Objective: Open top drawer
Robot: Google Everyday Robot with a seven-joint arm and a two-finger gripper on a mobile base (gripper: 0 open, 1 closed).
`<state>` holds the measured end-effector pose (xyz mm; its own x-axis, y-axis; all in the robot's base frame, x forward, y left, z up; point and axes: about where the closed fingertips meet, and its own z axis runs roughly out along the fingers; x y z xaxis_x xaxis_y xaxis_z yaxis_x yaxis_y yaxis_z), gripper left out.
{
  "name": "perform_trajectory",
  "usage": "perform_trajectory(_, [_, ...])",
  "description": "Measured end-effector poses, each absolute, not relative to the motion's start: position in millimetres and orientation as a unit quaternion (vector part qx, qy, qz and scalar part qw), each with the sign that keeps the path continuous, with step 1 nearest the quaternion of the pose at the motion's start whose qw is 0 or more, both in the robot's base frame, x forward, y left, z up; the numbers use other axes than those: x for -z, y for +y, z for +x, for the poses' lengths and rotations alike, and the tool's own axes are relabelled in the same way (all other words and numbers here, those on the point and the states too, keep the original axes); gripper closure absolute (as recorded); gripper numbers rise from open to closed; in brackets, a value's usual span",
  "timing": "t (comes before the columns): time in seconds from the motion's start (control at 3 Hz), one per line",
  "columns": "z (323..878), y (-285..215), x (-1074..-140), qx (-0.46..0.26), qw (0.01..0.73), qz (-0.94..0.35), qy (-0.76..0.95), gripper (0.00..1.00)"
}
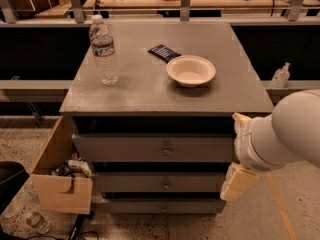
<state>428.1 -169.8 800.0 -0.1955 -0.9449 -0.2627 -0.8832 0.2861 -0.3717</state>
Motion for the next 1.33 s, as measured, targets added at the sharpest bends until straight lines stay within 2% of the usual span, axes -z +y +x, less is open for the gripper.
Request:
perform_trajectory(0.67, [436, -178, -741, 0.099, 0.163, -0.615, 0.765, 0.0])
perform_trajectory(1.33, [468, -186, -696, 0.138, 0.111, -0.653, 0.736, 0.0])
